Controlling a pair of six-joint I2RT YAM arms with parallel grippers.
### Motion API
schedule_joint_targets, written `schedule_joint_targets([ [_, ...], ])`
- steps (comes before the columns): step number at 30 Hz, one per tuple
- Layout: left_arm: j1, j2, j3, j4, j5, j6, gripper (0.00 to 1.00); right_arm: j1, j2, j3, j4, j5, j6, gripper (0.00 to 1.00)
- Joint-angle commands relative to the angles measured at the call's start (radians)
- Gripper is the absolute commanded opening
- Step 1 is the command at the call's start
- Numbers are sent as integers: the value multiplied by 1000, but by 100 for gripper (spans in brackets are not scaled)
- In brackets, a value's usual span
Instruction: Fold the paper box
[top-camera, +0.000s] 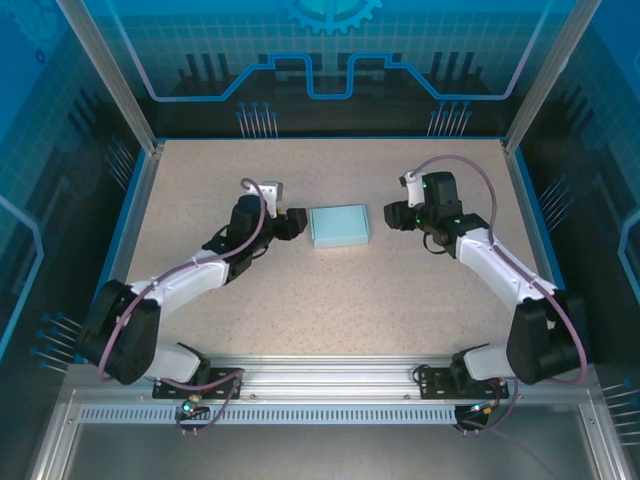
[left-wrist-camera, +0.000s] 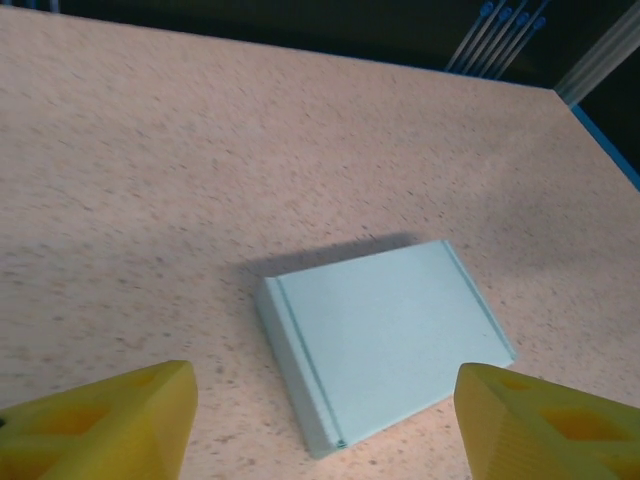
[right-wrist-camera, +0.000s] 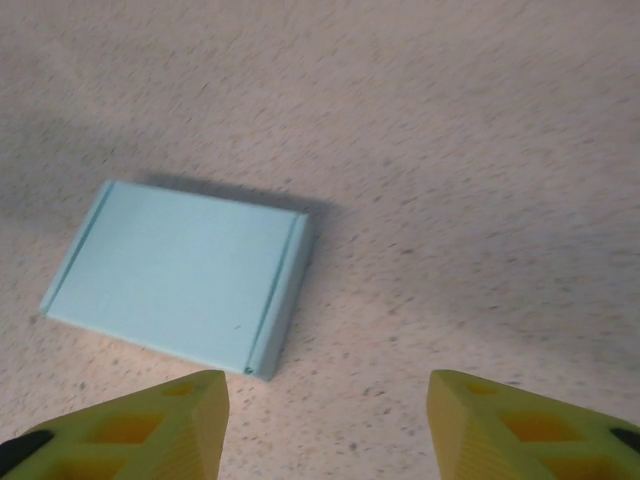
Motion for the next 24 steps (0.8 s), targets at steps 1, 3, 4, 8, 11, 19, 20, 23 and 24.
schedule_joint_targets([
  [1,15,-64,-61,19,-110,66,73,-15,-72,-33,3,168,-32,67],
  [3,21,-91,-87,44,-142,68,75,-24,-106,-64,29,213,-26,74],
  [4,25,-102,-101,55,-161,68,76,-31,-126,-81,45,231,-23,76],
  [8,38,-129,-150,104,-203,59,80,-51,-174,-162,115,289,33,89],
  [11,45,-130,-169,107,-237,62,91,-62,-185,-204,157,328,67,100],
  [19,85,-156,-185,85,-302,126,99,-71,-147,-228,191,432,46,100],
  [20,92,-161,-185,82,-304,131,99,-71,-145,-234,203,438,44,100],
  [23,120,-174,-186,71,-310,138,99,-73,-138,-259,247,461,44,100],
  [24,132,-179,-187,70,-309,138,99,-74,-135,-267,262,475,43,100],
])
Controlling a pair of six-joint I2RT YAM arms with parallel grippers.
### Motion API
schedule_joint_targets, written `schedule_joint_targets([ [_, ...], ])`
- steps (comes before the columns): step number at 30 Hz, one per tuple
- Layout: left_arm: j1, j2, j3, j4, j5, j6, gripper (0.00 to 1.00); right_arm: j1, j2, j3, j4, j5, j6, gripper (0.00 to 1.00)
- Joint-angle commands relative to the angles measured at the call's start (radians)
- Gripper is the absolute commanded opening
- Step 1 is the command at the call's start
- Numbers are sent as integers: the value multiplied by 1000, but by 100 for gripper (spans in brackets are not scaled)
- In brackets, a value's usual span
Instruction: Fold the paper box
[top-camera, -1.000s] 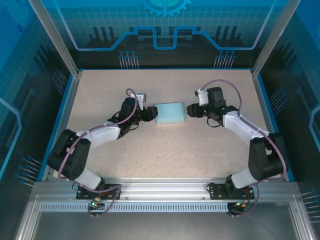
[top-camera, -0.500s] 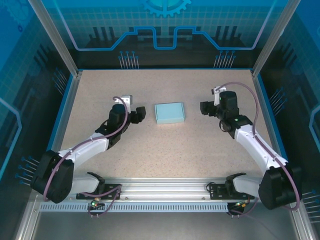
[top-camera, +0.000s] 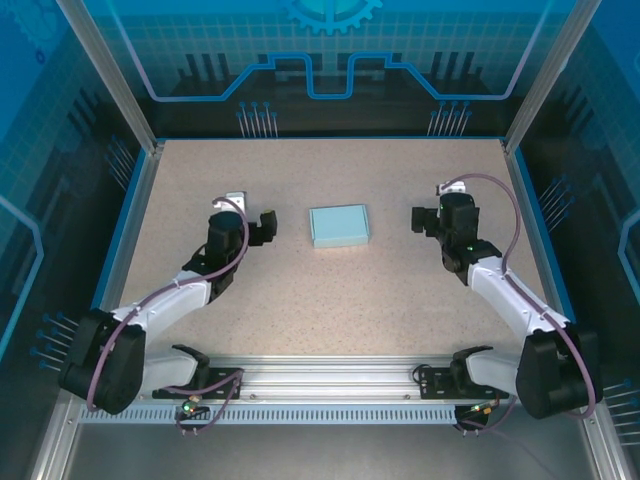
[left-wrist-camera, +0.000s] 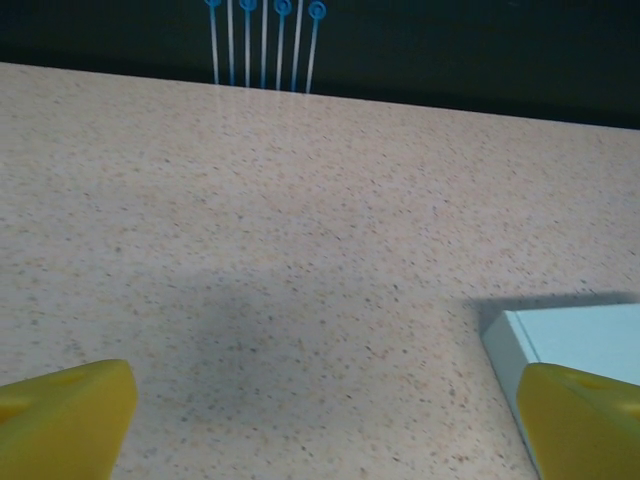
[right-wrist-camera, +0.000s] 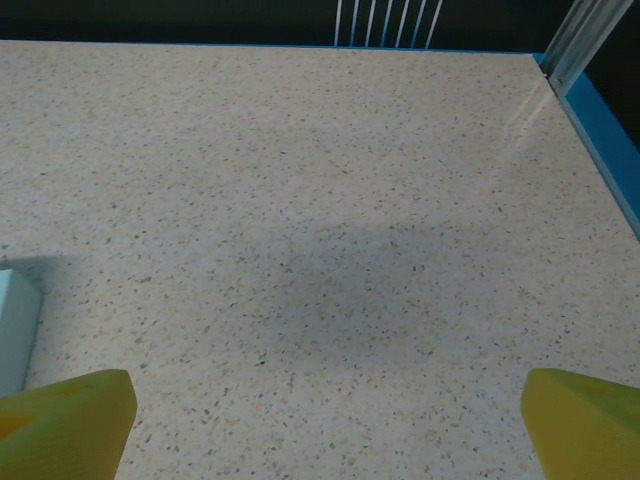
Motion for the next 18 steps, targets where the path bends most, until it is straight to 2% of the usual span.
schedule_joint_targets([
  [1,38,-34,-11,3,-29,29,99,-17,19,-34,82,76,-3,100],
  [11,183,11,-26,39,18,65,99,-21,113,-76,214,90,-68,100],
  [15,255,50,-60,120,107,59,99,-21,135,-100,277,62,-100,100],
  [18,284,65,-53,118,144,72,99,-21,161,-109,319,45,-133,100],
])
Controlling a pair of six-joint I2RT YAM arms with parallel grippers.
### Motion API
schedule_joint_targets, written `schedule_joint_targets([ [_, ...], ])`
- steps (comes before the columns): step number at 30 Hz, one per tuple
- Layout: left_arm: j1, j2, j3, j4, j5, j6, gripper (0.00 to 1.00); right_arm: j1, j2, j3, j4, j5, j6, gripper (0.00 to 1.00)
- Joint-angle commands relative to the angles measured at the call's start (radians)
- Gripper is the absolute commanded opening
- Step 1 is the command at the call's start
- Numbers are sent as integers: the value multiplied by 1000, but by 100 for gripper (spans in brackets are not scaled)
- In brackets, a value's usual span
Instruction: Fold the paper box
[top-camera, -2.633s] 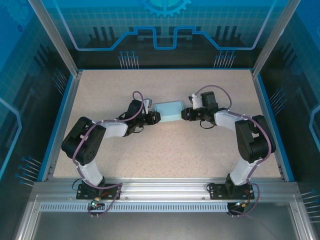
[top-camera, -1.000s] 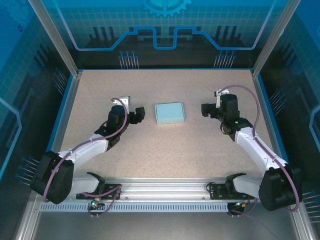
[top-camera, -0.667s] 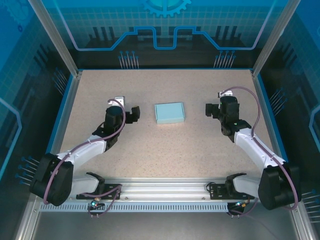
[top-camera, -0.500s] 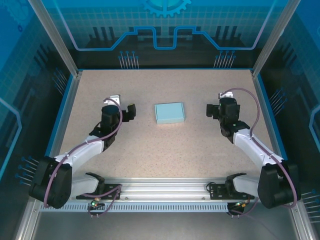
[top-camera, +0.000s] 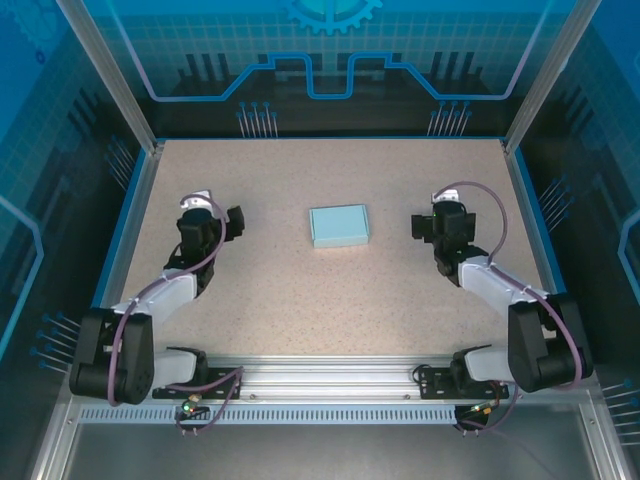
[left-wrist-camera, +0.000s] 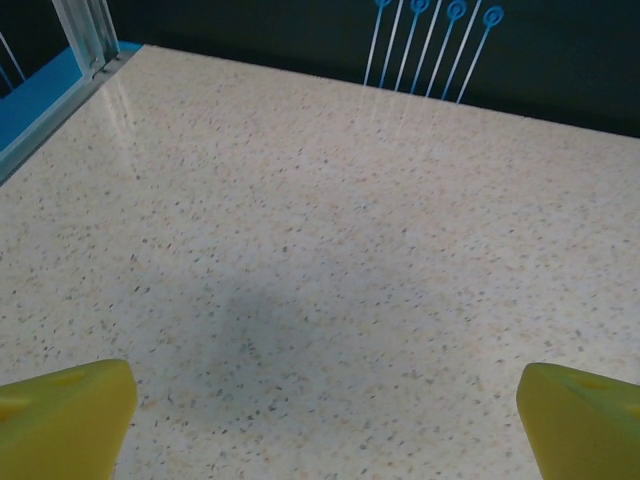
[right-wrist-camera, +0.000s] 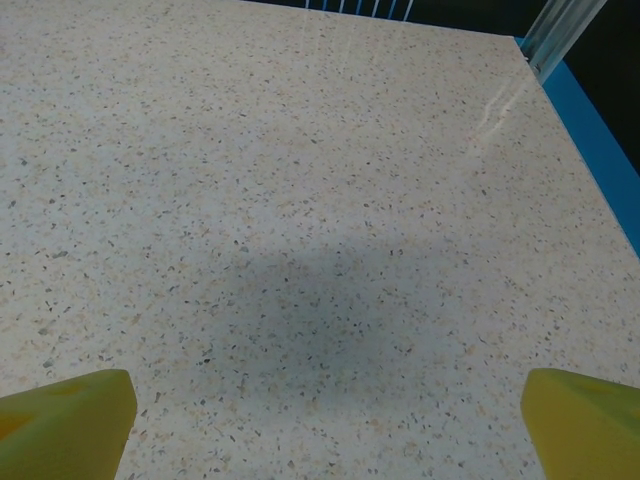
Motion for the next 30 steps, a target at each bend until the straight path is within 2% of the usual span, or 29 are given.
schedule_joint_targets([
  [1,23,18,-4,58,76,47,99,-13,37,-21,118,-16,-54,100],
  [7,32,50,-46,139,84,110,99,-13,90,-37,161,-25,-80,100],
  [18,43,282,-157,550,184,150,99,-19,101,-72,235,-91,-131,100],
  [19,44,269,-147,507,192,146,99,-24,92,-89,262,-102,-126,100],
  [24,47,274,-142,506,200,147,99,-66,77,-167,426,-211,-88,100],
  [30,47,276,-142,509,200,147,99,-97,138,-171,482,-284,-79,100],
])
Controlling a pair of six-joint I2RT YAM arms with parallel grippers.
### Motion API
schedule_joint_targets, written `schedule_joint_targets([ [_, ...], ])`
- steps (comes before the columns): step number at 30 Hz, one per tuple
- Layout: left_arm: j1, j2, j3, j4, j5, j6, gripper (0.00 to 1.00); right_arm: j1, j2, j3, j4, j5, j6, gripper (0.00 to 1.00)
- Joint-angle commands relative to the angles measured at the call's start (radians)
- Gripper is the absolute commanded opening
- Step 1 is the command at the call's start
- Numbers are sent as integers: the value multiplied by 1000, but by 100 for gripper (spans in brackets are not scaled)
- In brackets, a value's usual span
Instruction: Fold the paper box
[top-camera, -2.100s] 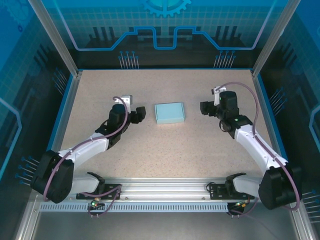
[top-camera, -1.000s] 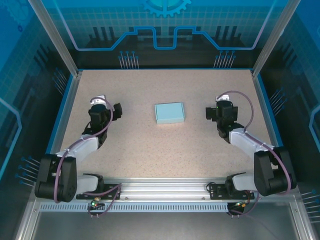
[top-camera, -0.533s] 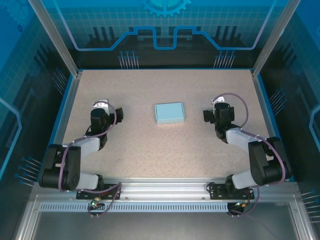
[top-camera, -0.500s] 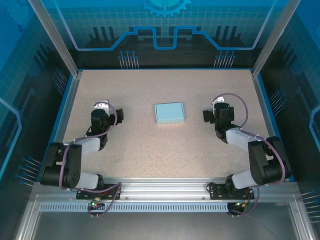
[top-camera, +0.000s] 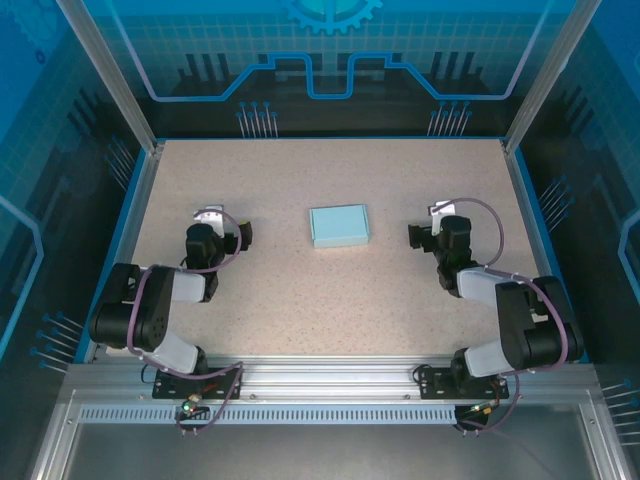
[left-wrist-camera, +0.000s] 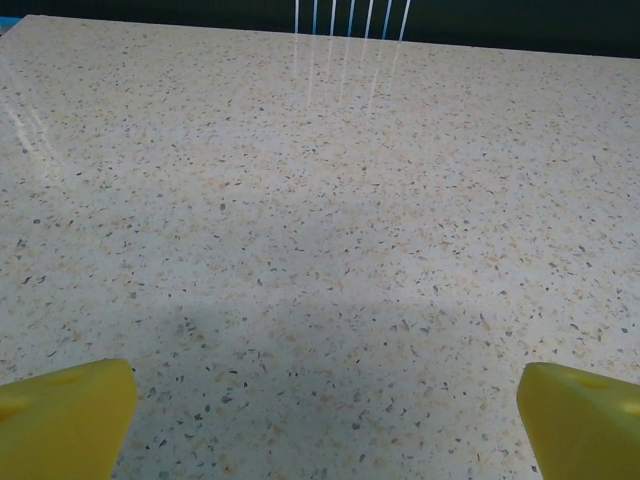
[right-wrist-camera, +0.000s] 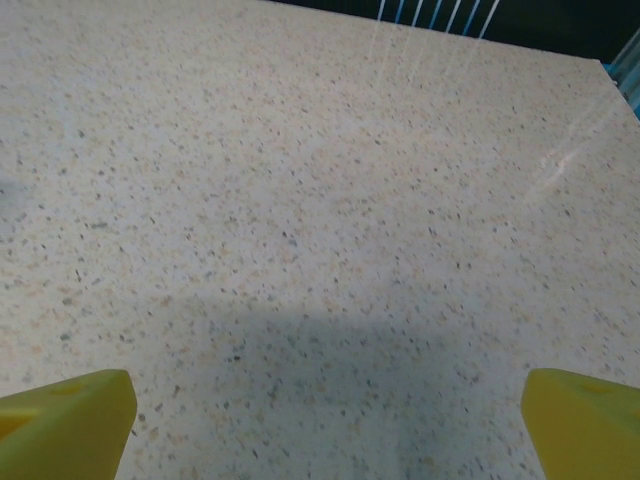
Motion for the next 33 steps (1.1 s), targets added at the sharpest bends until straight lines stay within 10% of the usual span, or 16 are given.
schedule_joint_targets([
  [1,11,-3,-3,43,21,19,99,-30,25,2,71,-89,23,100],
  [33,5,-3,-5,46,9,24,99,-47,55,-44,174,-165,11,100],
])
